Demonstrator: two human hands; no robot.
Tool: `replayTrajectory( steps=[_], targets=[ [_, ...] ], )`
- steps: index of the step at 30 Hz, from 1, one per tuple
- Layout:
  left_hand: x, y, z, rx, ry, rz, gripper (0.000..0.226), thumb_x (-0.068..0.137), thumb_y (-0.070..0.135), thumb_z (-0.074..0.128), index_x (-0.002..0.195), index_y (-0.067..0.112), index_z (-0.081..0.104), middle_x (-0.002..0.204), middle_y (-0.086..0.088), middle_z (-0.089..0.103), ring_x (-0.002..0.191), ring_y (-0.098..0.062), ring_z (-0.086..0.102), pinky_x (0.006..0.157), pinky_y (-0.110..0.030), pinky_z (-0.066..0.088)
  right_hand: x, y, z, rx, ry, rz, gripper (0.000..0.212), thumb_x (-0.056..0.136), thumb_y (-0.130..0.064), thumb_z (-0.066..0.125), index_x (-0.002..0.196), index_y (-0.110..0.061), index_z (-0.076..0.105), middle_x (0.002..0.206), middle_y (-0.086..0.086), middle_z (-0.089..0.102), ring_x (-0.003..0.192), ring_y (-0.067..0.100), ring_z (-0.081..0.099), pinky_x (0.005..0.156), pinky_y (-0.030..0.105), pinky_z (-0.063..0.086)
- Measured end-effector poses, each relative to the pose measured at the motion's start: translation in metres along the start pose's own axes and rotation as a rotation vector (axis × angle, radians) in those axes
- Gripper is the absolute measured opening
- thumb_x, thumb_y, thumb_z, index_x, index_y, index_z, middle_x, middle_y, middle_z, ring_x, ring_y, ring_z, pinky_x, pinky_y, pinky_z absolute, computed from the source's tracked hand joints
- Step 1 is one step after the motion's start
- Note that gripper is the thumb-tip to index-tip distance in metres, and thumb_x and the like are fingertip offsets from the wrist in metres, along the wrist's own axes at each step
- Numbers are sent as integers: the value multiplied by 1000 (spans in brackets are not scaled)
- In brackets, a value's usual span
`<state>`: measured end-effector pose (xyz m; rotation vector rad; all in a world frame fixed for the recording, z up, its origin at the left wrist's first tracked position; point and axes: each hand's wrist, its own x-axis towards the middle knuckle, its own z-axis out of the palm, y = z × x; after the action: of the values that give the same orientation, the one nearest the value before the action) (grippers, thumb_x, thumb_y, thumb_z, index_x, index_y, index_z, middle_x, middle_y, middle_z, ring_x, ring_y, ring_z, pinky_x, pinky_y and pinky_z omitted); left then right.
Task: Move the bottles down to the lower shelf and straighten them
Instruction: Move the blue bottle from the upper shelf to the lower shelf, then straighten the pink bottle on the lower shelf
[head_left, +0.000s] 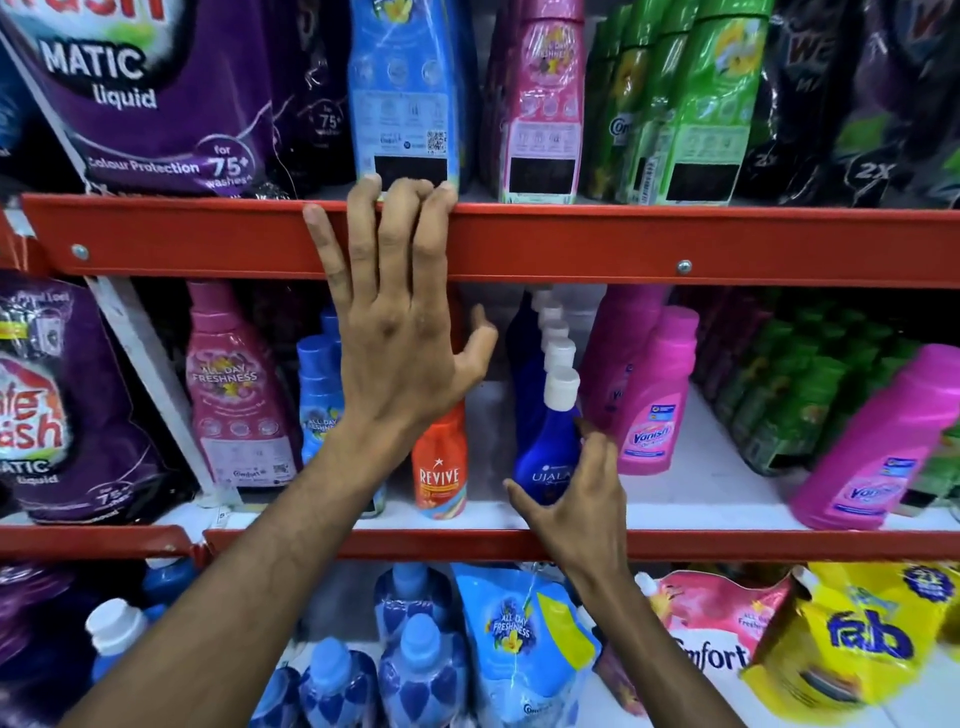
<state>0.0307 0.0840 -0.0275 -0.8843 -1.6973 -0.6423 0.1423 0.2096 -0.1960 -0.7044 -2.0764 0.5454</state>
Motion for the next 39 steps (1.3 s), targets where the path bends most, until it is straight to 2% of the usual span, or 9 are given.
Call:
replayTrajectory(
  steps=[5, 9, 14, 17, 20, 24, 27, 33, 39],
  targets=[
    [-20, 24, -12, -85, -78, -87, 94, 75, 40, 69, 154, 7, 30, 163, -22, 22, 153, -48, 11, 122, -71, 5, -7, 5, -5, 33, -7, -5, 95, 66, -51, 85, 140, -16, 37, 134, 6, 50, 120, 27, 54, 89, 35, 51],
    [-83, 59, -9, -278, -159, -6, 83, 78, 34, 71, 150, 9, 37, 162, -24, 23, 154, -41, 17, 121, -69, 16, -16, 25, -25, 12, 89, -10, 84, 78, -54, 71, 142, -10, 38, 142, 12, 49, 130, 27, 46, 106, 34, 41],
    [-158, 112, 15, -528, -498, 117, 85, 80, 34, 64, 154, 13, 27, 163, -11, 30, 154, -27, 24, 123, -57, 24, -21, 76, -65, -69, 312, 55, 67, 83, -24, 73, 139, -2, 44, 143, 18, 47, 132, 34, 45, 111, 46, 40],
    [-183, 130, 32, -507, -724, 167, 83, 81, 40, 56, 154, 15, 26, 162, -6, 34, 152, -25, 30, 122, -49, 19, -16, 108, -86, -112, 439, 174, 72, 81, -22, 75, 140, -1, 40, 145, 20, 44, 134, 37, 41, 113, 47, 36],
    [-201, 139, 45, -475, -852, 176, 80, 83, 43, 52, 153, 15, 27, 160, -7, 37, 150, -27, 34, 123, -47, 16, -7, 136, -107, -97, 526, 296, 83, 77, -25, 78, 143, 1, 34, 146, 22, 40, 137, 38, 37, 117, 46, 31],
    [-214, 143, 56, -410, -905, 182, 79, 84, 47, 47, 153, 14, 29, 159, -7, 40, 148, -28, 37, 122, -47, 14, 10, 168, -127, -82, 541, 434, 99, 76, -33, 80, 149, 4, 24, 153, 26, 31, 142, 41, 30, 120, 45, 26],
    [-218, 142, 59, -391, -915, 183, 79, 83, 46, 46, 153, 13, 31, 158, -7, 41, 148, -27, 38, 123, -46, 13, 24, 184, -137, -77, 499, 474, 105, 75, -34, 82, 150, 4, 20, 154, 27, 31, 144, 41, 31, 119, 48, 31],
    [-220, 138, 57, -430, -894, 149, 75, 85, 40, 48, 153, 13, 32, 158, -4, 42, 149, -22, 33, 127, -39, 7, 34, 199, -144, -72, 507, 487, 96, 69, -36, 85, 144, -2, 35, 136, 24, 54, 123, 41, 54, 101, 50, 48],
    [-226, 127, 53, -448, -893, 95, 76, 85, 37, 50, 155, 18, 27, 161, 3, 34, 153, -17, 26, 128, -34, 5, 30, 173, -140, -11, 534, 415, 89, 63, -36, 90, 133, -3, 46, 126, 20, 61, 116, 38, 58, 98, 44, 47]
  ],
)
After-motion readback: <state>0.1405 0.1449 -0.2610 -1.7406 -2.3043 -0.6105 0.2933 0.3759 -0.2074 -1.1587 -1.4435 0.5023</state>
